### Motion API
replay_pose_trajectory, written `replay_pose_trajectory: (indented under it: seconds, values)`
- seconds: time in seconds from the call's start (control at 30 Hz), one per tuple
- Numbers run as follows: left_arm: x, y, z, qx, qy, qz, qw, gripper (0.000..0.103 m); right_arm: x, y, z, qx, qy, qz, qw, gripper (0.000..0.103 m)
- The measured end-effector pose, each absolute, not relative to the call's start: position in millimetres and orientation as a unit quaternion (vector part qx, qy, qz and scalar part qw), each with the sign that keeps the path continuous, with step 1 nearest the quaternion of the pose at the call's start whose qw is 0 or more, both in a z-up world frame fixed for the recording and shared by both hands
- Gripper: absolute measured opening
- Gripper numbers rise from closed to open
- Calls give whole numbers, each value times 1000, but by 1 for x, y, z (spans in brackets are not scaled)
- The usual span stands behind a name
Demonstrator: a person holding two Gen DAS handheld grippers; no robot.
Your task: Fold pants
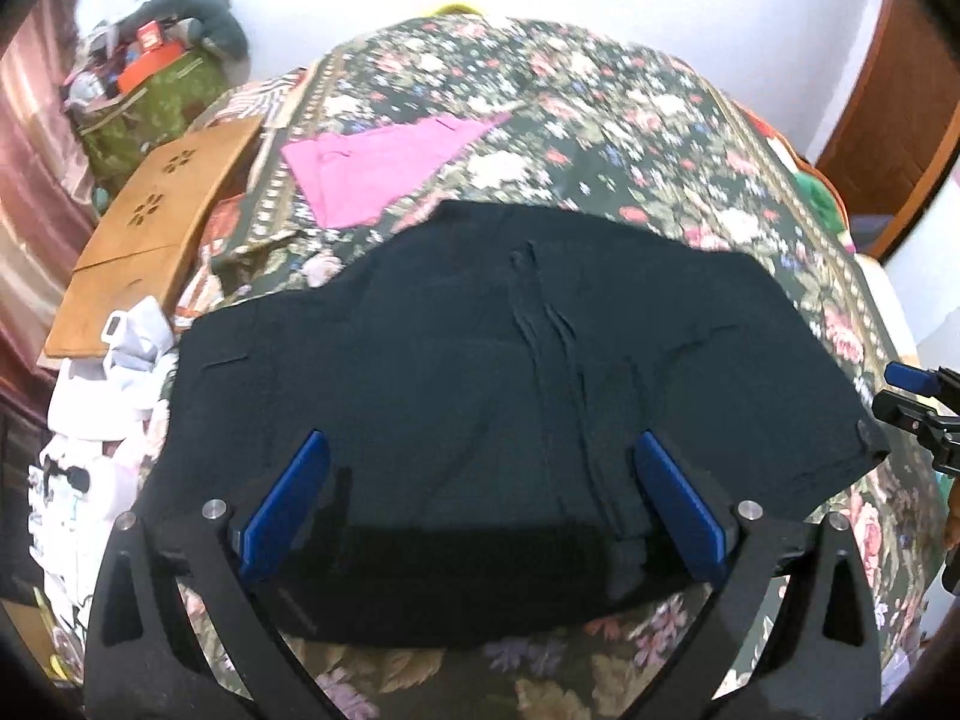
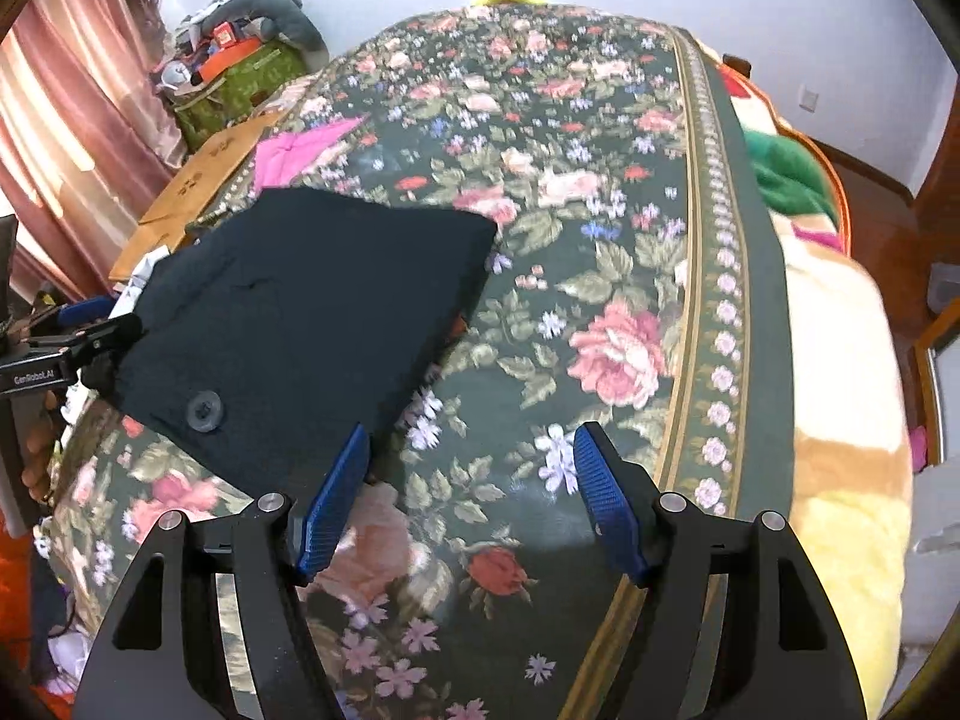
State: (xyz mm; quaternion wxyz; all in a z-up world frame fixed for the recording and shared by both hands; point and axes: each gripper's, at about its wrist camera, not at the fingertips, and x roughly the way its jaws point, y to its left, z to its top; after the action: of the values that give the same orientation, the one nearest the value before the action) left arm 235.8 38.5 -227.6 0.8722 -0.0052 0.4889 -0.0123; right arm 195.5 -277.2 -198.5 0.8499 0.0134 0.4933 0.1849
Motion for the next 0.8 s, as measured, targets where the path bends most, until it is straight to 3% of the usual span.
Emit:
replay_pose_trajectory:
  seconds: [0.4, 0.8]
  values:
    - [194, 129, -188, -81, 412, 72, 905, 103, 202, -201, -141, -9, 405, 249, 880, 70]
    - [179, 215, -269, -252, 526, 86, 807, 103, 211, -119, -200, -96, 467, 281, 833, 70]
